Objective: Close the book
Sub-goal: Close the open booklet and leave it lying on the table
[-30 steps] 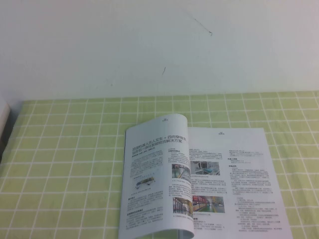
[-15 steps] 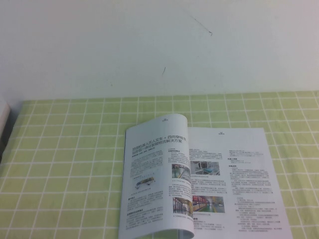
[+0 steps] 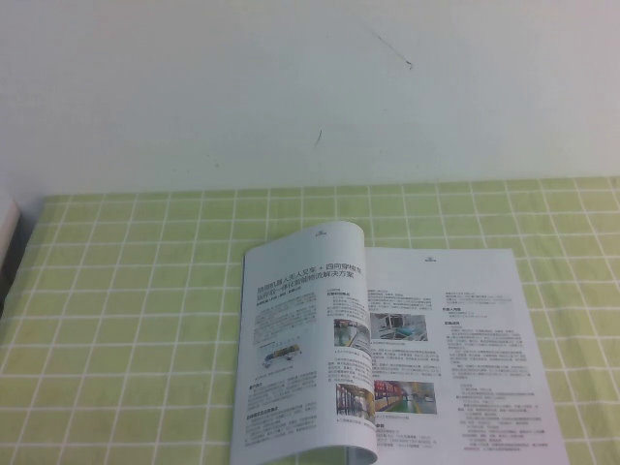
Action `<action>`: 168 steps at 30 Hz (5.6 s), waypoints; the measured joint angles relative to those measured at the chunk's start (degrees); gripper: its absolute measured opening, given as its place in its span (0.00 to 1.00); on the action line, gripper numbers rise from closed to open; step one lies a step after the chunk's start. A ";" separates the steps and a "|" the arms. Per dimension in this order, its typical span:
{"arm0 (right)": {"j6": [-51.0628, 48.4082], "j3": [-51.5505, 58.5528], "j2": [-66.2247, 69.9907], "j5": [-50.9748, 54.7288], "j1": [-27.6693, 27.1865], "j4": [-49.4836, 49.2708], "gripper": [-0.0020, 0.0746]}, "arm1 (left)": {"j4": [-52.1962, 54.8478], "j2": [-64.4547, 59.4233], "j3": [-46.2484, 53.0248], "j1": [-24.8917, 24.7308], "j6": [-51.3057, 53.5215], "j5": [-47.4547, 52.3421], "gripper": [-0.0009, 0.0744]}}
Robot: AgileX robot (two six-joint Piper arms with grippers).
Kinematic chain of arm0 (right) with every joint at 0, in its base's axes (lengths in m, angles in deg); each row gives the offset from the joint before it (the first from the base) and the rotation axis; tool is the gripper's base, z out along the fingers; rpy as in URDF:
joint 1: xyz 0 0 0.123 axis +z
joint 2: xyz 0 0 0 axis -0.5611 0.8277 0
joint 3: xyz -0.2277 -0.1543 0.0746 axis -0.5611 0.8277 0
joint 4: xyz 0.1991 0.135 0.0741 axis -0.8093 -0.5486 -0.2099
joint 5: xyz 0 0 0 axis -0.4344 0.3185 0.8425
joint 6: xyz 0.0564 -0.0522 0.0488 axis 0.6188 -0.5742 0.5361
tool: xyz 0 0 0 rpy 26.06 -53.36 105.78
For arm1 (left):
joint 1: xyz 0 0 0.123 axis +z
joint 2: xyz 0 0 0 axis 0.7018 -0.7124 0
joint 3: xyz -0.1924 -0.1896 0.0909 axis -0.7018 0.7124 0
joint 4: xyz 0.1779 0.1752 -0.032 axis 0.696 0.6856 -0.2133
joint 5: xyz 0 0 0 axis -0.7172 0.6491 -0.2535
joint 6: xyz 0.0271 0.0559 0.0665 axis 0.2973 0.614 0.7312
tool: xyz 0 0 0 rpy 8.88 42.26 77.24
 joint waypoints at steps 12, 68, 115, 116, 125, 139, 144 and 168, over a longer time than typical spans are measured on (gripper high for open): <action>0.00 0.00 0.00 0.00 0.00 0.00 0.02 | 0.00 0.00 0.00 0.00 0.00 0.03 0.01; -9.13 0.47 0.00 -30.04 0.00 2.25 0.02 | -33.04 0.02 0.21 0.00 -0.85 -29.53 0.01; -3.48 -43.72 28.78 21.29 0.00 -23.91 0.02 | -15.58 -49.41 -49.12 -7.57 -9.66 34.47 0.01; -5.06 -43.72 30.29 22.34 0.00 -26.32 0.02 | -16.25 -50.23 -49.12 -7.57 -9.39 34.60 0.01; -28.48 -43.72 49.34 26.15 0.00 -48.44 0.02 | -26.93 -54.37 -49.12 -7.69 1.31 34.58 0.01; -35.20 -48.37 79.57 25.08 0.00 -42.57 0.02 | -31.70 -60.68 -49.12 -7.82 4.17 34.11 0.01; -29.39 -48.88 81.19 26.09 0.26 -36.73 0.02 | -32.15 -66.19 -49.12 -7.82 5.57 32.21 0.01; -11.75 -56.61 81.43 14.19 17.81 -22.38 0.02 | -46.33 -83.95 -49.59 -8.90 24.27 24.75 0.01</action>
